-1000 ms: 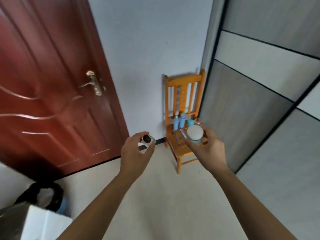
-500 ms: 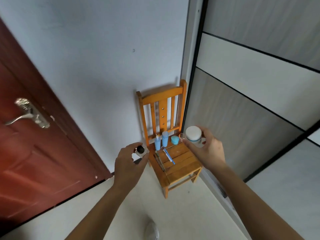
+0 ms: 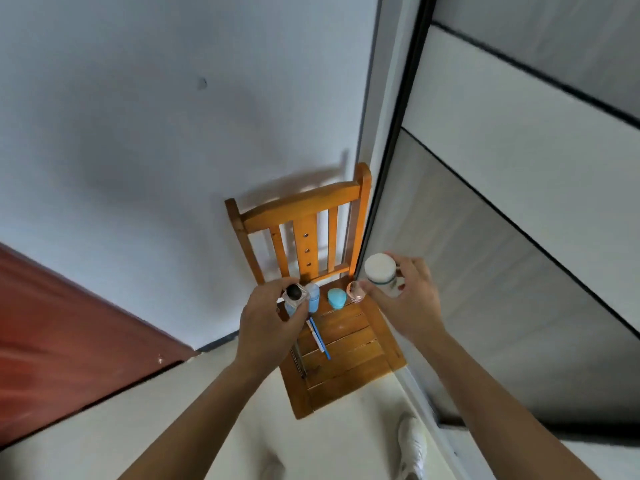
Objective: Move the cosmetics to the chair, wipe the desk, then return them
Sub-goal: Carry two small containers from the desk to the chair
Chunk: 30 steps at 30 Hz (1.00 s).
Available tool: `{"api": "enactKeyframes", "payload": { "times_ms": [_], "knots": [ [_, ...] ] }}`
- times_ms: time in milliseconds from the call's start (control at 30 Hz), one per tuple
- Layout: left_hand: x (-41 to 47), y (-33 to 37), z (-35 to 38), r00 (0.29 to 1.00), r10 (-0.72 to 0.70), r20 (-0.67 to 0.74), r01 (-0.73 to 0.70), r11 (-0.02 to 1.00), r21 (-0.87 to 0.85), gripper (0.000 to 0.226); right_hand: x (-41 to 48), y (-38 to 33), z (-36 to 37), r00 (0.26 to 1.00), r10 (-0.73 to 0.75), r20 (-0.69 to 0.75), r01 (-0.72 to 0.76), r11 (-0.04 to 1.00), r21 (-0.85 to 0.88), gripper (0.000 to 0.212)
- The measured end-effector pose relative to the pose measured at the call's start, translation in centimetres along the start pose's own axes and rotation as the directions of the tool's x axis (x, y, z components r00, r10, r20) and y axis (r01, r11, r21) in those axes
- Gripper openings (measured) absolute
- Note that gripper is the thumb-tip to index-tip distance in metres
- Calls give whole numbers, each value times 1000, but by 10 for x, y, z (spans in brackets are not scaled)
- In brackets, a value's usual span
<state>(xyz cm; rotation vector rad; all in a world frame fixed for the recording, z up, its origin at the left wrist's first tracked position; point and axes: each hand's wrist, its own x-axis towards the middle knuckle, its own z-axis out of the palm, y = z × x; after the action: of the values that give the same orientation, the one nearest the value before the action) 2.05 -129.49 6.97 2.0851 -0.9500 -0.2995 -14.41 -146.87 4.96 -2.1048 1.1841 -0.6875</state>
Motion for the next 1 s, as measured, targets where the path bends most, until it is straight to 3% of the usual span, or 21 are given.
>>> {"api": "enactKeyframes", "payload": {
  "times_ms": [300,600,733,1000],
  "knots": [
    [31,-51,157,956,-292,-38,293,956,31,35,79,138,93,955,8,296,11,998,-63,70],
    [31,-214,313,924,-382,20,381,923,47,35,46,285,232,928,135,348,-114,990,-79,73],
    [18,-275,358,925,-373,69,365,925,107,35,26,338,283,911,187,367,-143,979,-142,72],
    [39,-312,393,973,-230,35,219,958,186,29,27,354,327,936,164,310,-114,978,-172,74]
  ]
}}
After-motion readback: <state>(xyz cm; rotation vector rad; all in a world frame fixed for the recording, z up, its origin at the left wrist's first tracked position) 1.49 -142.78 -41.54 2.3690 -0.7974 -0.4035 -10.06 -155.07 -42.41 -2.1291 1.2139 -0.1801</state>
